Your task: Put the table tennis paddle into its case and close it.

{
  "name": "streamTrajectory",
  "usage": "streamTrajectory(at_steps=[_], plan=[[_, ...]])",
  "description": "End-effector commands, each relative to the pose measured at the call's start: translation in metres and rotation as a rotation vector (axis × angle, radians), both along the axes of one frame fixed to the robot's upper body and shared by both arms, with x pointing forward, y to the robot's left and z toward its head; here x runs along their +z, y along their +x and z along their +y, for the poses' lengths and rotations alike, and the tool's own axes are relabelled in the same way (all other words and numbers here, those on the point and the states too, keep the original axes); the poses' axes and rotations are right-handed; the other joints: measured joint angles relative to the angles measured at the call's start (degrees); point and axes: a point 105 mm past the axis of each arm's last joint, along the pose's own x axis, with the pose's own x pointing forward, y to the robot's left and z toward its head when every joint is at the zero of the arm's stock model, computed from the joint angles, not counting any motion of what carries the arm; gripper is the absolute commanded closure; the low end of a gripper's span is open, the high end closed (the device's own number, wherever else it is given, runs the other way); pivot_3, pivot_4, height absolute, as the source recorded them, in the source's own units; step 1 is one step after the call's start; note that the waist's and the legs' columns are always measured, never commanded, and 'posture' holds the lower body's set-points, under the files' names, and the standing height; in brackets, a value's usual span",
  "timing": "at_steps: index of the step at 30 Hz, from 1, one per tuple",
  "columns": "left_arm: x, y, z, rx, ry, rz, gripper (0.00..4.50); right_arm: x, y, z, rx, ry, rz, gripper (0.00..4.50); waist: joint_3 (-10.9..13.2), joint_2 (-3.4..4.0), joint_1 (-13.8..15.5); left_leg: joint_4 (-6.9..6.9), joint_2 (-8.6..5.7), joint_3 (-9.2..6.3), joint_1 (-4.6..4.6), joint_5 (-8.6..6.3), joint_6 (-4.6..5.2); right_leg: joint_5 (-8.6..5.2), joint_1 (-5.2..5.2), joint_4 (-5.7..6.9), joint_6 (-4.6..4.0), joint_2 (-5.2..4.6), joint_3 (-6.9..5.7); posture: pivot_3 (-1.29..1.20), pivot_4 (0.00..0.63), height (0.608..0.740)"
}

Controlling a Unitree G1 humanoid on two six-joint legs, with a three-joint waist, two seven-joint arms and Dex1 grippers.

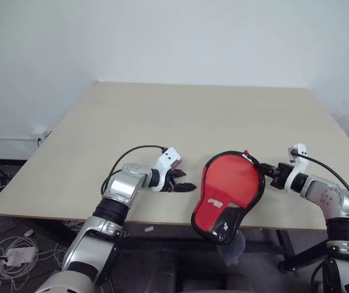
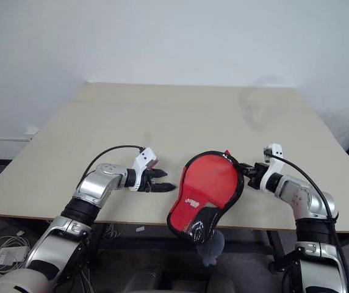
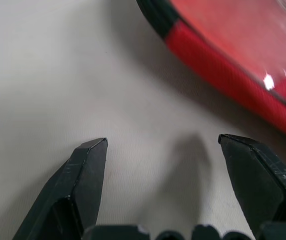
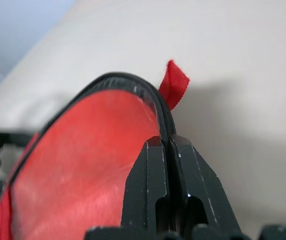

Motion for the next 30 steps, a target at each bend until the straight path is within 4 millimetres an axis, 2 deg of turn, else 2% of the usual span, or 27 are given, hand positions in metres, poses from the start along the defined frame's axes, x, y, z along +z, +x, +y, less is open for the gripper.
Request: streamTrajectory(at_steps=[1,5,15,18,25,27,30], plan=[[0.009,0.0,0.004,0.003,-0.016,-0.025,0.71,0.045,0.024,-0.02,-0.164,0.066,-0.147,4.47,0.0,0.05,0.0,0.0,-0.02,0.02,0.0,0.0,0.0,0.0,0.0,0.0,0.0,0.0,0.03,0.0,0.0,0.716],[0.007,-0.005,0.002,0.001,-0.033,-0.004,0.71,0.069,0.044,-0.037,-0.318,0.139,-0.192,4.47,0.2,0.26,-0.1,-0.01,-0.05,0.07,0.0,0.02,-0.04,0.02,-0.06,0.06,-0.01,0.0,0.1,0.0,0.0,0.716],[0.009,-0.012,-0.004,0.002,-0.066,-0.006,0.71,0.089,0.075,-0.074,-0.571,0.13,-0.228,4.47,0.2,0.36,-0.1,-0.24,-0.09,0.12,-0.01,0.22,0.02,0.02,-0.12,0.1,0.0,0.02,0.15,0.0,0.0,0.716],[0.01,-0.013,-0.004,0.005,-0.069,-0.008,0.71,0.08,0.08,-0.073,-0.577,0.07,-0.204,4.47,0.2,0.37,-0.2,-0.3,-0.1,0.12,-0.01,0.23,0.03,0.02,-0.12,0.1,0.0,0.02,0.16,0.0,0.0,0.716],[0.012,-0.014,0.0,0.03,-0.087,-0.022,0.71,0.02,0.077,-0.067,-0.594,-0.154,-0.027,4.47,0.3,0.44,-1.0,-0.32,-0.1,0.09,0.0,0.25,0.0,0.02,0.02,0.1,0.0,0.05,0.16,0.0,0.0,0.716],[0.012,-0.011,0.004,0.052,-0.074,-0.035,0.71,0.012,0.075,-0.069,-0.609,-0.17,-0.022,4.47,0.3,0.45,-1.5,-0.33,-0.1,0.07,0.0,0.28,-0.03,0.02,0.02,0.11,0.0,0.05,0.15,0.0,0.0,0.716],[0.012,-0.011,0.006,0.05,-0.071,-0.04,0.71,0.008,0.074,-0.071,-0.619,-0.184,-0.018,3.81,0.3,0.49,-1.7,-0.33,-0.11,0.07,0.01,0.31,-0.04,0.02,0.02,0.14,0.0,0.06,0.15,0.0,0.0,0.716]])
